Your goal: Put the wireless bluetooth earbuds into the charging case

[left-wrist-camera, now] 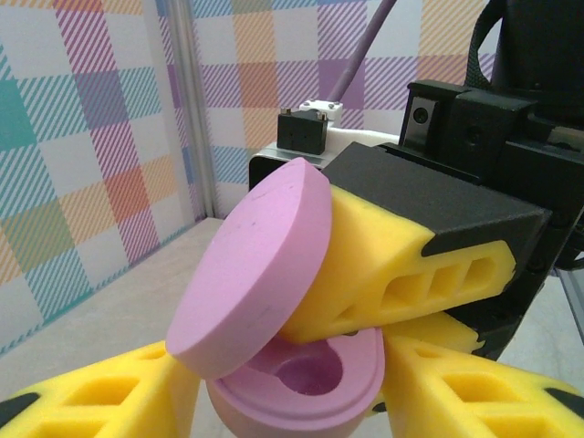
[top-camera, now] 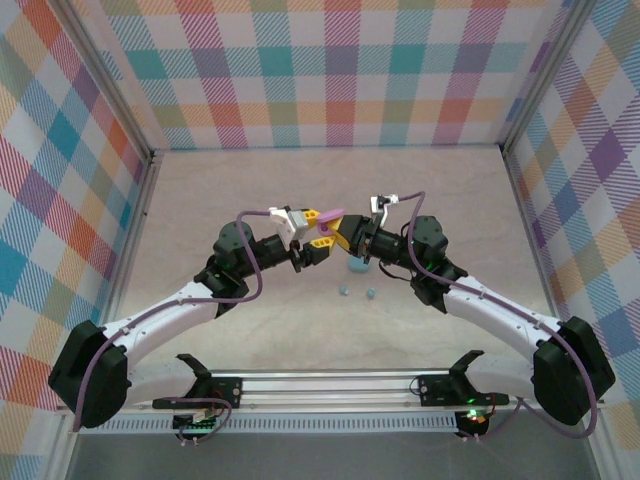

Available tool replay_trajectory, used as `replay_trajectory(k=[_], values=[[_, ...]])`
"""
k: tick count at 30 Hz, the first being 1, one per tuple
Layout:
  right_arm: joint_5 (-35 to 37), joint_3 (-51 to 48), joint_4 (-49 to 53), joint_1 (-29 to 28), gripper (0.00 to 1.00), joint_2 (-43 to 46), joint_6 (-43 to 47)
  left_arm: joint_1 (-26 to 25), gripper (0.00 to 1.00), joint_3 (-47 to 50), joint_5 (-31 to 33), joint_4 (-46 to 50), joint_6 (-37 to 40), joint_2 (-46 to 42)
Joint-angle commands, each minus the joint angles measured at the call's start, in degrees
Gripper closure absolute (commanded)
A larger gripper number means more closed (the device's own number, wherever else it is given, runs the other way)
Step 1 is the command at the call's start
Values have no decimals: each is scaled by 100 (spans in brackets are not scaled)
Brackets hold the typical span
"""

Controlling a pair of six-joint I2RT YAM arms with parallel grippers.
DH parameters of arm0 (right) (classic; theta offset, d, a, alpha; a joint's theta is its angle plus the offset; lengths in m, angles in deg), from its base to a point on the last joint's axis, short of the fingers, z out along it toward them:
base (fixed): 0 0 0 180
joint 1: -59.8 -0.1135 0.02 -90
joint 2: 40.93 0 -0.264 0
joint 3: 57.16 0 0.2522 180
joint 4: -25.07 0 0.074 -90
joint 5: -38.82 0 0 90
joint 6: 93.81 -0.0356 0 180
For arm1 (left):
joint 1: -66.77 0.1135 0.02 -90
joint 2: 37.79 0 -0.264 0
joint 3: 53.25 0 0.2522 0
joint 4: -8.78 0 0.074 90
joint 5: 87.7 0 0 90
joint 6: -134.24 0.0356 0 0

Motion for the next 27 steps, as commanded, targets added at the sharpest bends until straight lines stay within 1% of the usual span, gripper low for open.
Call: replay_trajectory(k=[1, 2, 5, 11, 13, 15, 16, 18, 21, 22, 25, 27], values=[[-53, -36, -246, -48, 96, 29, -59, -63, 41, -131, -47, -93, 21, -22], [-49, -22, -238, -47, 96, 31, -50, -63, 41, -120, -37, -96, 26, -31], [-71, -31, -235, -47, 96, 27, -65, -63, 47, -120, -41, -84, 39, -57], [-114, -5, -197, -47, 95, 17, -75, -63, 65, -154, -142, 11, 92, -88], [-132, 6, -71, -48, 87, 42, -40, -61, 70, -181, -190, 95, 122, -97], [-111, 18, 199, -47, 81, 114, 31, -53, 75, -191, -247, 211, 158, -132], [-90, 48, 421, -46, 73, 183, 115, -54, 77, -199, -293, 297, 191, -160], [-52, 138, 809, -47, 62, 307, 303, -45, 80, -217, -411, 516, 254, -221], [37, 358, 1491, -22, 49, 532, 686, -34, 83, -208, -537, 771, 307, -341], [75, 443, 1733, -13, 46, 582, 785, -32, 84, -201, -574, 840, 316, -387], [112, 723, 2476, 25, 41, 667, 1136, -28, 86, -165, -674, 978, 325, -514], [131, 783, 2594, 45, 39, 686, 1191, -19, 87, -156, -735, 1074, 344, -576]])
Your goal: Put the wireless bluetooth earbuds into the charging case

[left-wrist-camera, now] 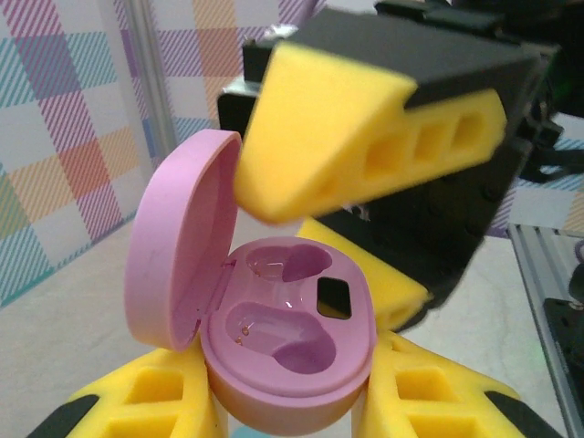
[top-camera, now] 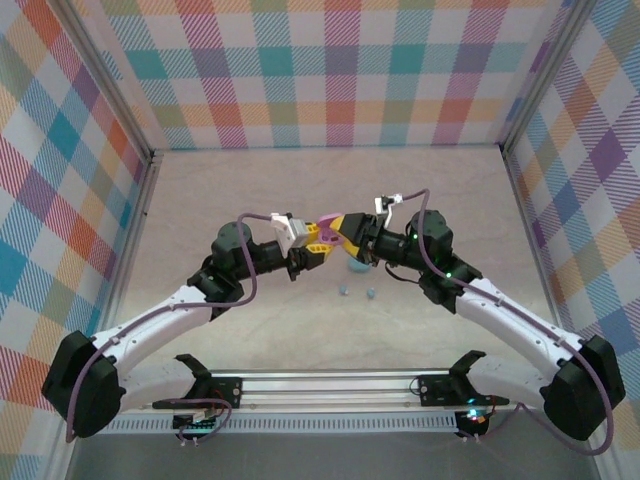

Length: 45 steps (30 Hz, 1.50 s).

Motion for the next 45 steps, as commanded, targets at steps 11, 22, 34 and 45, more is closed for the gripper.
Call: replay_trajectory(k=[11, 22, 34, 45], values=[[-130, 498, 1034, 39, 34, -36, 525, 3, 88, -157, -362, 513, 106, -348], [-130, 1023, 1841, 38, 28, -36, 1056, 297, 89, 125, -435, 449, -432, -424], [305, 1887, 3512, 260, 30, -222, 1901, 741, 89, 608, -438, 265, -860, -576], [1314, 4208, 6112, 504, 57, -2661, 4159, 1200, 89, 1039, -446, 434, -927, -914]])
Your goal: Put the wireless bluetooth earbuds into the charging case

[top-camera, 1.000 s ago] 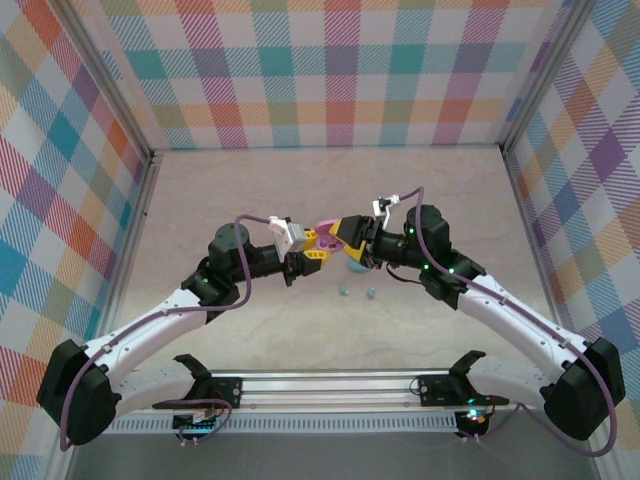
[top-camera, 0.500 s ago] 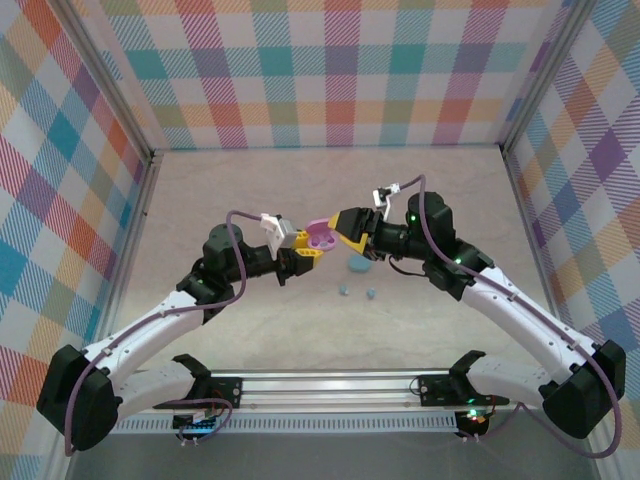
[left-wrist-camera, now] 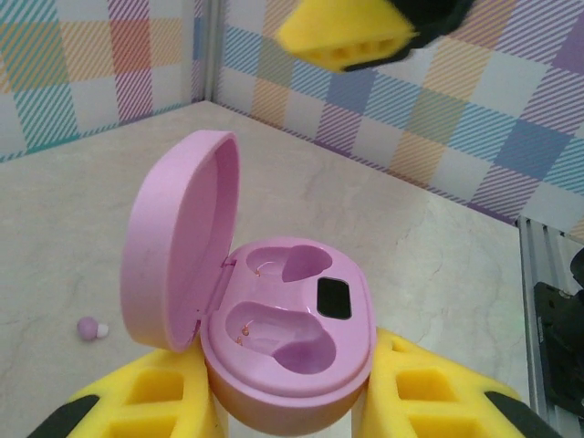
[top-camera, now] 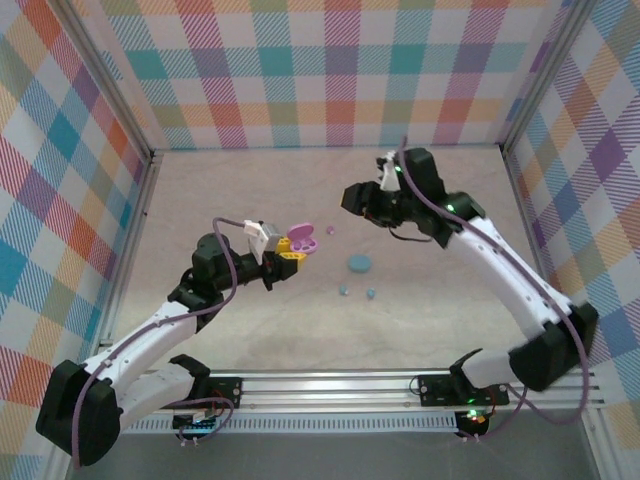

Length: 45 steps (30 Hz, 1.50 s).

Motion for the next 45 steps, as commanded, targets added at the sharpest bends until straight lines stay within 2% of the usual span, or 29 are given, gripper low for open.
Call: replay_trajectory(k=[1, 6, 12, 22, 28, 35, 45], values=[[589, 706, 1247, -113, 60, -1070, 1158, 107, 89, 51, -55, -106, -9, -152], [1264, 1670, 1492, -352, 67, -2395, 1570, 151, 89, 28, -113, 66, 176, -147], [1224, 2817, 1893, -385, 68, -3874, 1763, 165, 89, -24, -256, 157, 357, -74], [1351, 4127, 2429, -379, 73, -5300, 2009, 171, 88, 5, -242, 463, 462, -269], [1695, 4635, 2601, -361, 74, -5779, 2018, 164, 87, 22, -232, 564, 460, -373], [1750, 5240, 2987, -341, 74, -6234, 1973, 168, 87, 21, -226, 630, 495, -381], [2048, 5195, 3004, -334, 70, -6317, 1949, 167, 87, 5, -275, 662, 514, -340]])
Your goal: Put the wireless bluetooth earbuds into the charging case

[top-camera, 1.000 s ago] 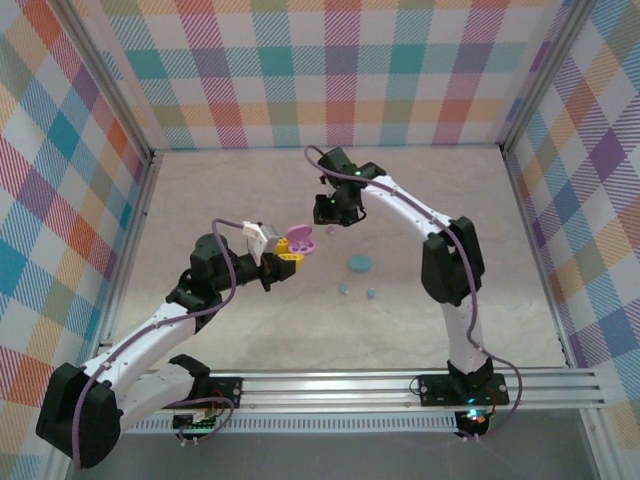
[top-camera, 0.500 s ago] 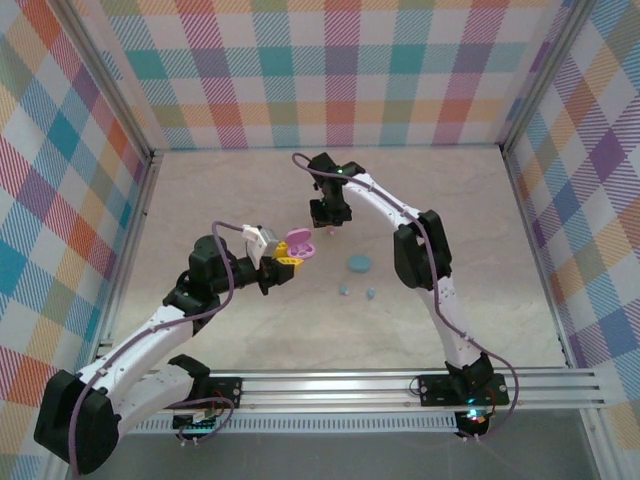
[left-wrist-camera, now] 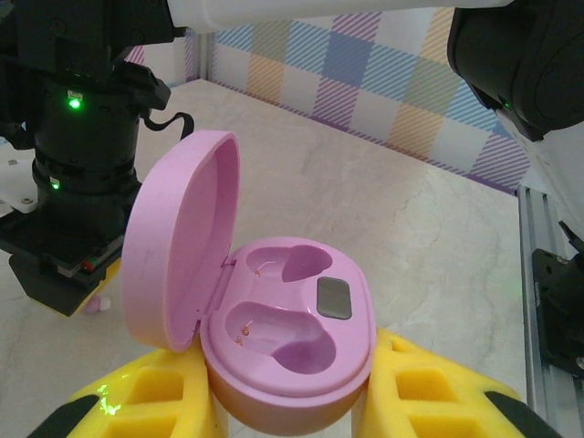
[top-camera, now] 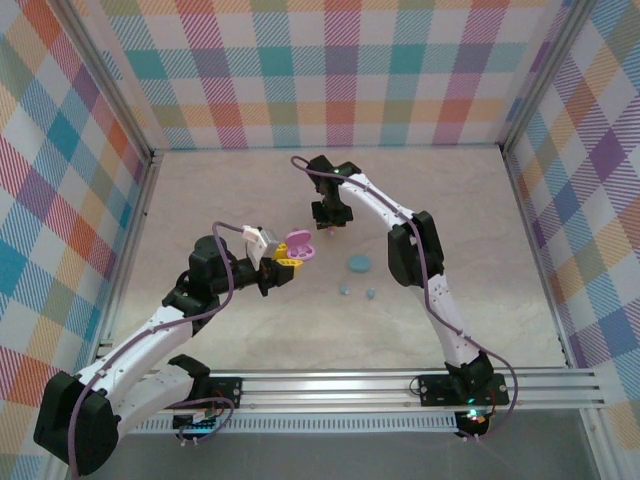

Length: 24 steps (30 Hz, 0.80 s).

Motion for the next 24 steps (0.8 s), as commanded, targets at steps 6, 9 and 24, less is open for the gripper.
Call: replay_trajectory(k=[6, 9, 24], values=[[-25, 157, 187, 31, 71, -266, -18, 87, 87, -8, -124, 55, 104, -56], [-44, 155, 185, 31, 71, -312, 11, 80, 87, -8, -141, 70, 96, -58], [-449, -341, -54, 39, 85, 535, 161, 84, 87, -3, -235, -4, 78, -55]])
